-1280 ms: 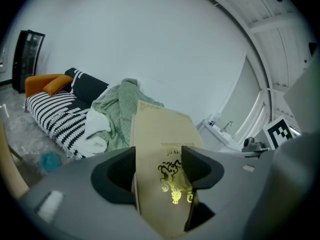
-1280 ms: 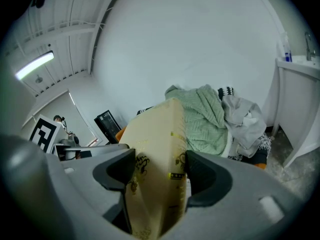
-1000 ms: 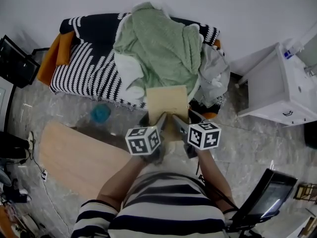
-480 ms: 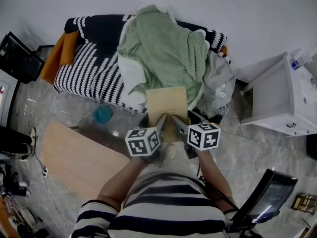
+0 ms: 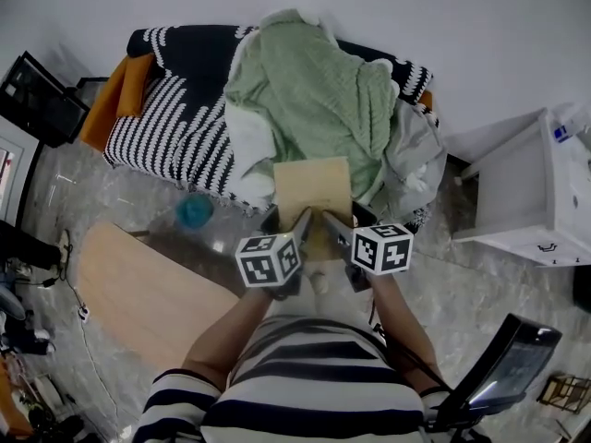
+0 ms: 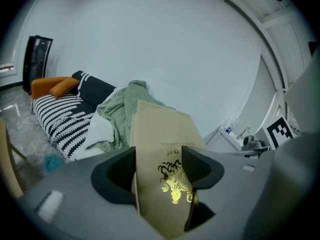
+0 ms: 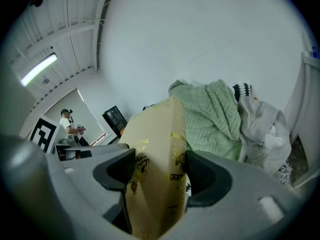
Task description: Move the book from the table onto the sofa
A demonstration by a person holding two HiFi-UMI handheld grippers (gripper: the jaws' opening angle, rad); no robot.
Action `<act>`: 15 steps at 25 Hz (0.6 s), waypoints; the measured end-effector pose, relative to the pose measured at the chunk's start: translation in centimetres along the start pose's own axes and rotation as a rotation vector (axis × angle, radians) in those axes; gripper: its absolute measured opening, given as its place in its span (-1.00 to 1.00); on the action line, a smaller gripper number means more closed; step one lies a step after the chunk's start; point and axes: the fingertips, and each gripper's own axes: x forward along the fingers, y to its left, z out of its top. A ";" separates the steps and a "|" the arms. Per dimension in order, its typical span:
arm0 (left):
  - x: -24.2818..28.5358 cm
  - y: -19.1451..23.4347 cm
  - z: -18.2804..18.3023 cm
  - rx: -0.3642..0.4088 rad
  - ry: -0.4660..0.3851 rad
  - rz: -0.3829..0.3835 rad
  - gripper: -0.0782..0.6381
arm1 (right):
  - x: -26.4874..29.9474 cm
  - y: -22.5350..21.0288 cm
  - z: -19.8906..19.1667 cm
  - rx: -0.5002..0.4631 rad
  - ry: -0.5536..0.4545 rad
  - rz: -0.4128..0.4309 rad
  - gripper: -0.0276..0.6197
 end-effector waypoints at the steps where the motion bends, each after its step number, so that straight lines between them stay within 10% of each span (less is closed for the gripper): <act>1: 0.1 0.2 0.2 -0.004 -0.005 0.006 0.02 | 0.3 0.0 0.2 -0.006 0.003 0.005 0.06; 15: 2.9 3.2 2.5 -0.023 0.004 0.023 0.02 | 4.6 -0.4 2.3 -0.008 0.041 0.009 0.06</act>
